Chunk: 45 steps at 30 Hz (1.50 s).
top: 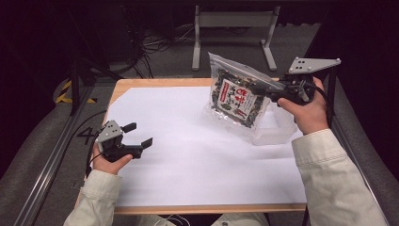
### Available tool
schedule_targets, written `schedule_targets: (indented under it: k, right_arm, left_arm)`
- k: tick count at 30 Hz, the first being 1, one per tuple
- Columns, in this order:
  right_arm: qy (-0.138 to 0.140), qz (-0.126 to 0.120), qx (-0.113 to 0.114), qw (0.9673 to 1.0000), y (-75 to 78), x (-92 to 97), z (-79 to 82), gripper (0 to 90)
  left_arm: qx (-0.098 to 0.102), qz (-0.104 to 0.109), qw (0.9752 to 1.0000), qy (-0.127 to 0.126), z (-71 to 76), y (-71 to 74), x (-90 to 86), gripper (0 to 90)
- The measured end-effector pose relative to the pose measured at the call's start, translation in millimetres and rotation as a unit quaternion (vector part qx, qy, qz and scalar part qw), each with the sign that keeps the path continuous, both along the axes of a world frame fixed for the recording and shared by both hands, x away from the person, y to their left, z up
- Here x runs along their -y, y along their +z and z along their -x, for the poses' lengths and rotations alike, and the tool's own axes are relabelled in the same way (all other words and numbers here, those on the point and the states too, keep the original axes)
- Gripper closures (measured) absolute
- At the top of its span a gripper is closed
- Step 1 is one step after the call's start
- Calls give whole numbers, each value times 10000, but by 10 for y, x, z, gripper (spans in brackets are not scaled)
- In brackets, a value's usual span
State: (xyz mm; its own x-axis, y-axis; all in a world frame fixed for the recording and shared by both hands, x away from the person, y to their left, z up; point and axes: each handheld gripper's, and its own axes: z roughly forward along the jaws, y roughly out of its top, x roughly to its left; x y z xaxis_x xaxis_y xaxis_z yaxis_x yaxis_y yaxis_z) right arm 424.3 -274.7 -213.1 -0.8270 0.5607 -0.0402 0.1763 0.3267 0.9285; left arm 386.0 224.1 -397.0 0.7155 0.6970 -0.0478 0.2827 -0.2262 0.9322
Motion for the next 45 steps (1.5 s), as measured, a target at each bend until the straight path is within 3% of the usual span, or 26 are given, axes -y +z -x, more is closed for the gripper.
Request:
schedule_targets:
  k: [5, 11, 23, 35, 45]
  right_arm:
    - [-215, 56, 33, 9997, 69, 117, -106, 760]
    - [-475, 152, 21, 9988, 174, 249, -240, 760]
    - [-898, 213, -21, 9957, 196, 473, -416, 760]
    - [-1377, 175, -101, 9903, 162, 723, -449, 760]
    - [-1528, 136, -208, 9879, 74, 837, -427, 760]
  left_arm:
    - [-116, -122, 9998, 54, -37, -89, 10, 96]
    - [-181, -104, 9998, 21, -58, -156, 25, 100]
    - [-304, -97, 9995, -1, -72, -205, 34, 99]
    - [-322, -123, 9994, -6, -74, -213, 42, 99]
    - [-304, -219, 9993, -54, -73, -223, 74, 99]
